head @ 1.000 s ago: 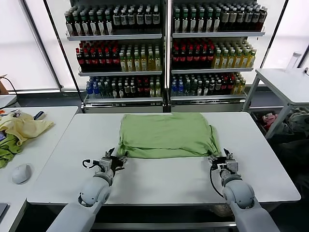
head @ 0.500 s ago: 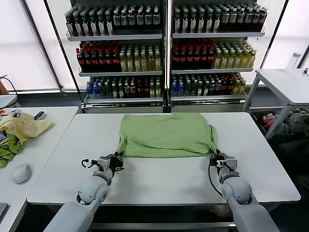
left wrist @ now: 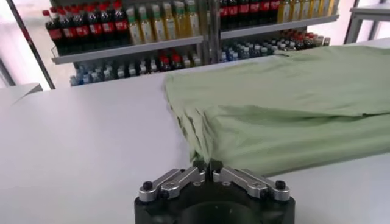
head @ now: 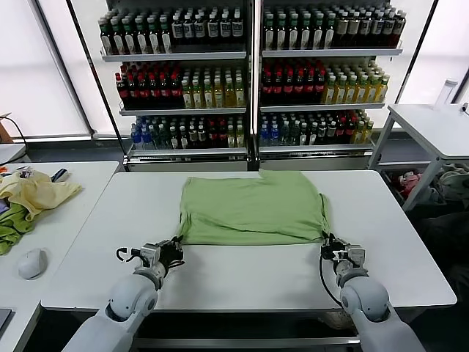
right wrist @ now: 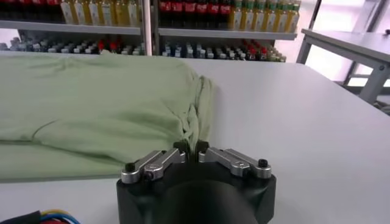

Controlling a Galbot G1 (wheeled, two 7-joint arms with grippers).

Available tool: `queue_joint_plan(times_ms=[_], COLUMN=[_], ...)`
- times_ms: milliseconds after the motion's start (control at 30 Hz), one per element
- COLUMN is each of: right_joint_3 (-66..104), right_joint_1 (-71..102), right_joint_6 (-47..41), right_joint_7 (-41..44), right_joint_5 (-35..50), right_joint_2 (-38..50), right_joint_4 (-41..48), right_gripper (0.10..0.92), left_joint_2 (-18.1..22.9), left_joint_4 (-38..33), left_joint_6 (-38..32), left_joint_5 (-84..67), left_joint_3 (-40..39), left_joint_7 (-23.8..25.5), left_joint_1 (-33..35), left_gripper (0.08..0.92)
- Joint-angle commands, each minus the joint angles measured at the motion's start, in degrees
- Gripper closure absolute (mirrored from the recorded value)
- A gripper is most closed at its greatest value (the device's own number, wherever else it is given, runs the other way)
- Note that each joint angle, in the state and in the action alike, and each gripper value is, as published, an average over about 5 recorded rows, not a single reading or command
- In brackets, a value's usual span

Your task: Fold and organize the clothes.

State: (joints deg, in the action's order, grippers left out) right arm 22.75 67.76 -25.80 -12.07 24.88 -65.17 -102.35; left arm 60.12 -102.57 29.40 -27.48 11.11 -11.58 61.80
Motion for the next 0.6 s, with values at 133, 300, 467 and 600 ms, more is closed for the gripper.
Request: queue_joint_plan(times_ms=[133,300,467,600], right_joint_3=[3.88,6.49,8.36,9.26], right_joint_1=[13.71,22.15,27.84,30.49], right_joint_6=[0.42,0.86,1.08,0.95], right_joint_7=[0.01,0.16,0.29,0.58], right_joint_5=[-3.9,-6.4,-9.32,-11.06], right_joint_2=[-0.5,-1.25,-1.54,-1.86], right_joint_4=[-12.52,-19.22,-24.25,-27.01], right_gripper=[0.851,0.851,0.851,0.793], left_joint_2=[-1.13,-1.22,-0.34,0.67], left_joint_4=[-14.85,-21.68,-26.67,-29.81], left_joint_6=[-0.04,0.15,0.44,1.24], left_joint_5=[3.04,5.81,7.9,8.28], left_joint_3=[4.29,8.12,11.48,13.66], left_joint_7=[-0.24,-0.5,-0.68,-0.71], left_joint_1=[16.54,24.46,30.79,34.58], left_gripper=[0.895,0.895,0.895,0.869])
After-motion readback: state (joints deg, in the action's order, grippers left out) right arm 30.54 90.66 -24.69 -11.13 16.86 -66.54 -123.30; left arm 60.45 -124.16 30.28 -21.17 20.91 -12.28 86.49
